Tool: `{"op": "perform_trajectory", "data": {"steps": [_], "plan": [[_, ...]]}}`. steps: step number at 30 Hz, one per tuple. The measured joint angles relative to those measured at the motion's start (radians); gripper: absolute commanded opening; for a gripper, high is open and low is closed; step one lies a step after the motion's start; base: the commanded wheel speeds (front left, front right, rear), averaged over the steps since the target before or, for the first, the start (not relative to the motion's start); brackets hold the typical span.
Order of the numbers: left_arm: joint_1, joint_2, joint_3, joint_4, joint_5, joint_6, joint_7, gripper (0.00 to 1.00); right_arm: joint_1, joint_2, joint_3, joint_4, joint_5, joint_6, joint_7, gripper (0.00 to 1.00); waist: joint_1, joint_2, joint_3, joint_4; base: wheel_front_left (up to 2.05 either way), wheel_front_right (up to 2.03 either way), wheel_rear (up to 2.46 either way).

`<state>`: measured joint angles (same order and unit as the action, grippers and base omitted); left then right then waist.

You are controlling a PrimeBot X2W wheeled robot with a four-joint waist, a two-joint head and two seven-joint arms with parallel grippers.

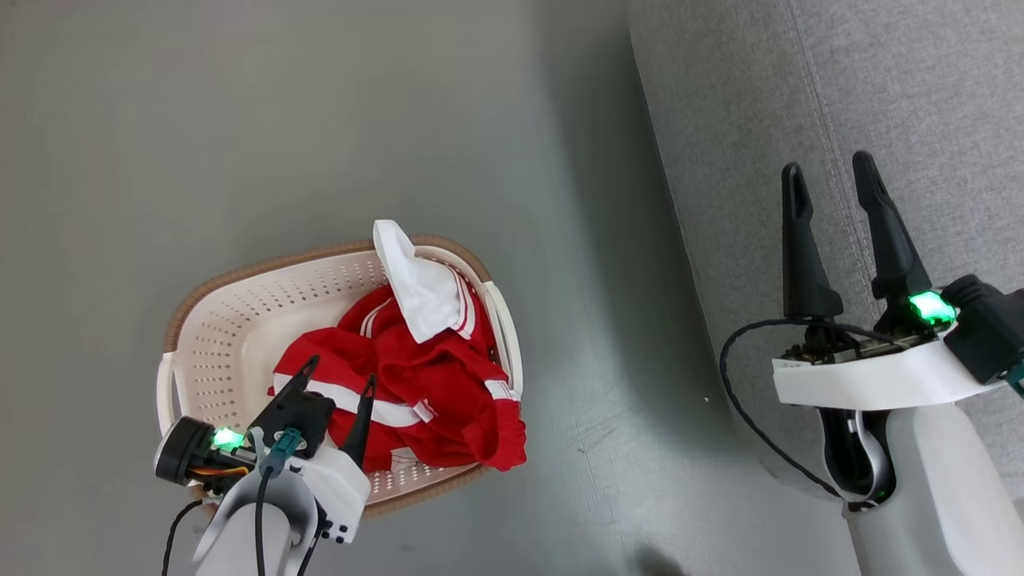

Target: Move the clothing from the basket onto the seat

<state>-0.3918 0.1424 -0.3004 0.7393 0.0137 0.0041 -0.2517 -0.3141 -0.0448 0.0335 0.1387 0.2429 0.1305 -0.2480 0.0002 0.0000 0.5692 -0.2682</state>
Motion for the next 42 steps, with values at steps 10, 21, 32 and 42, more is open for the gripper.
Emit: {"op": "perform_trajectory", "data": {"steps": [10,21,32,42], "plan": [[-0.057,0.003,0.001,0.047,0.000,-0.015,0.000,1.00,-0.061,0.000,0.022,-0.040,0.011,0.000,-0.004,1.00,0.0000,0.0000,0.063,-0.021,0.00,0.00,0.00],[-0.117,0.006,-0.012,0.113,0.002,-0.044,0.027,1.00,-0.092,0.000,0.039,-0.071,0.013,0.000,-0.006,1.00,0.0000,0.0000,0.127,-0.037,0.00,0.00,0.00],[-0.179,0.016,-0.027,0.173,0.024,-0.058,0.052,1.00,-0.128,0.000,0.038,-0.088,0.033,0.000,-0.006,1.00,0.0000,0.0000,0.190,-0.055,0.00,0.00,0.00],[-0.224,0.044,-0.035,0.221,0.035,-0.063,0.082,1.00,-0.161,0.000,0.024,-0.100,0.058,0.000,-0.006,1.00,0.0000,0.0000,0.237,-0.073,0.00,0.00,0.00]]}}
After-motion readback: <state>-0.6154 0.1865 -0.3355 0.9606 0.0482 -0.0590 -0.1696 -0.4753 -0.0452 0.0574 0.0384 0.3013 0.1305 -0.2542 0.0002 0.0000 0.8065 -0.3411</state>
